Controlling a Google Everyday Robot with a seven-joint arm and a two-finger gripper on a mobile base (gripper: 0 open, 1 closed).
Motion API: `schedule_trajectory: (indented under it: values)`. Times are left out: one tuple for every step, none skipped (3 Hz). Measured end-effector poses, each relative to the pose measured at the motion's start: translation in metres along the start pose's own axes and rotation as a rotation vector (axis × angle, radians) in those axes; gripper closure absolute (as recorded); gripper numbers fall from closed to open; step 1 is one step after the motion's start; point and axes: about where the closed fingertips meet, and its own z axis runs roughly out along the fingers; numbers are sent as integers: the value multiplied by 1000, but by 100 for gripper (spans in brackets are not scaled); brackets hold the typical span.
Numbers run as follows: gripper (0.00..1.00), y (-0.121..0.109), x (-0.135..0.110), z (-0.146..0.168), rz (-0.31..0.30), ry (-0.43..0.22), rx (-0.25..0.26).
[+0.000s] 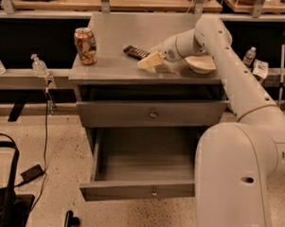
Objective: Place rxbar chocolate into middle drawer
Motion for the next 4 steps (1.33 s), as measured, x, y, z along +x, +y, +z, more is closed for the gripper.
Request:
schedule_trajectory:
  values:
    - [91,0,-2,-1,0,0,0]
    - [100,-1,-4,-2,0,0,0]
    - [100,-1,-4,-3,0,0,0]
    - [100,-1,-4,-3,0,0,0]
